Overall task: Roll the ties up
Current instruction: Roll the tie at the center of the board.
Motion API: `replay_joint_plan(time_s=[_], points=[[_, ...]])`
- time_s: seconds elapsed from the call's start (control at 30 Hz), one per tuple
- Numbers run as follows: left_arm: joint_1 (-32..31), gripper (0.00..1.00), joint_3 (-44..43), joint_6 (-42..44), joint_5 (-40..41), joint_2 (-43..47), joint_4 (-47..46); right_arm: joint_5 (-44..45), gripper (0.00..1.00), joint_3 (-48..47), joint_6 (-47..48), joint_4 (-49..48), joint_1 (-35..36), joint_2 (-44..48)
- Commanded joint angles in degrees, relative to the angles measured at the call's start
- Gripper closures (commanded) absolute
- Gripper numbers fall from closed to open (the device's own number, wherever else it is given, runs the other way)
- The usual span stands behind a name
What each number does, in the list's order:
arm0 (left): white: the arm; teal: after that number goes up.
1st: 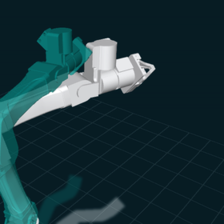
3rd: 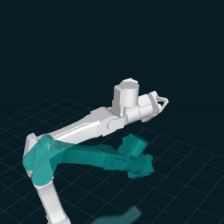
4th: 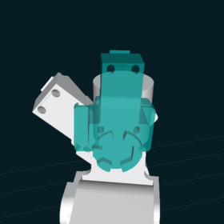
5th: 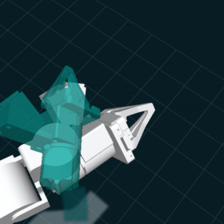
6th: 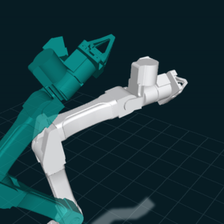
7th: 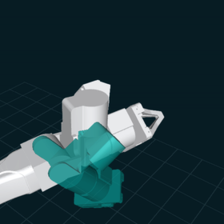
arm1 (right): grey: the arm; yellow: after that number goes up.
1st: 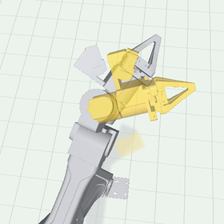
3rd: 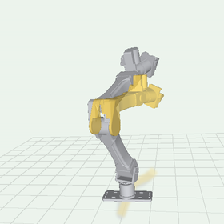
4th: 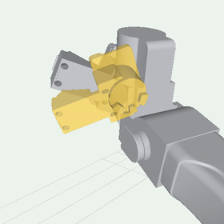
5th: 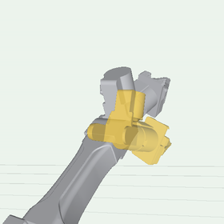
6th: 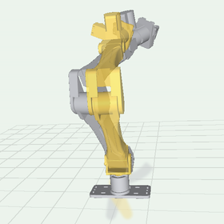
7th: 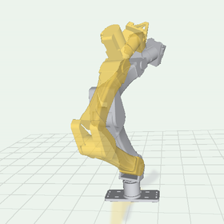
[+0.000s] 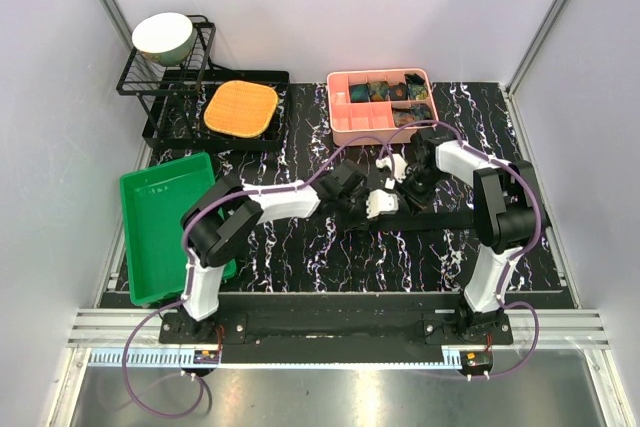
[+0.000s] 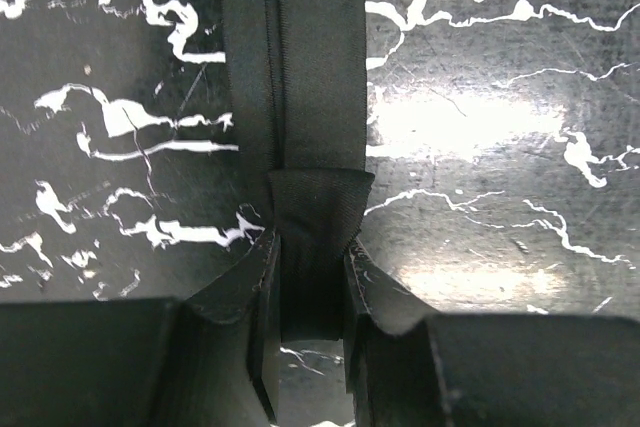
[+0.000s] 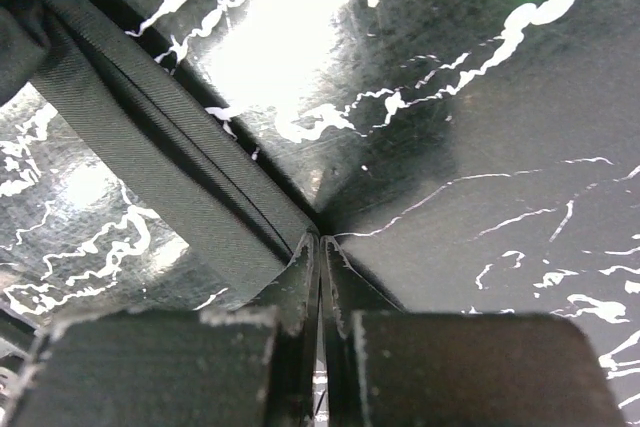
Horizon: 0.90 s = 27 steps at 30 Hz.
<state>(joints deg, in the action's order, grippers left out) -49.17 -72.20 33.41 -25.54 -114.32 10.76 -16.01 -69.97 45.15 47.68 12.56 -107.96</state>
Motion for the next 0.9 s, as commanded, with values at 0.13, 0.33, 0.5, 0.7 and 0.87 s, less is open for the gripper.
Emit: replay_joint_plan(time_s=[0.13,0.33,0.5,0.7,0.87], points=[[0.83,1.0,7.77,-11.69,6.91,3.48,-1.7,1.6,1.0,2.3,0.73,2.59,0.45,-3.75],[1.0,1.0,10.59,-16.27,7.09,7.7,-9.35,1.6,1.0,1.95,1.17,2.94,0.54,-4.1],[1.09,1.0,10.42,-17.76,8.92,8.41,-10.59,1.68,1.0,1.77,1.44,3.03,0.54,-4.19],[1.0,1.0,9.54,-18.56,11.3,6.22,-8.93,1.07,1.0,1.25,1.09,3.47,0.54,-4.45],[0.92,1.0,9.8,-18.12,10.69,4.64,-5.41,-2.96,0.96,-6.28,-1.9,8.72,-1.65,-4.27]])
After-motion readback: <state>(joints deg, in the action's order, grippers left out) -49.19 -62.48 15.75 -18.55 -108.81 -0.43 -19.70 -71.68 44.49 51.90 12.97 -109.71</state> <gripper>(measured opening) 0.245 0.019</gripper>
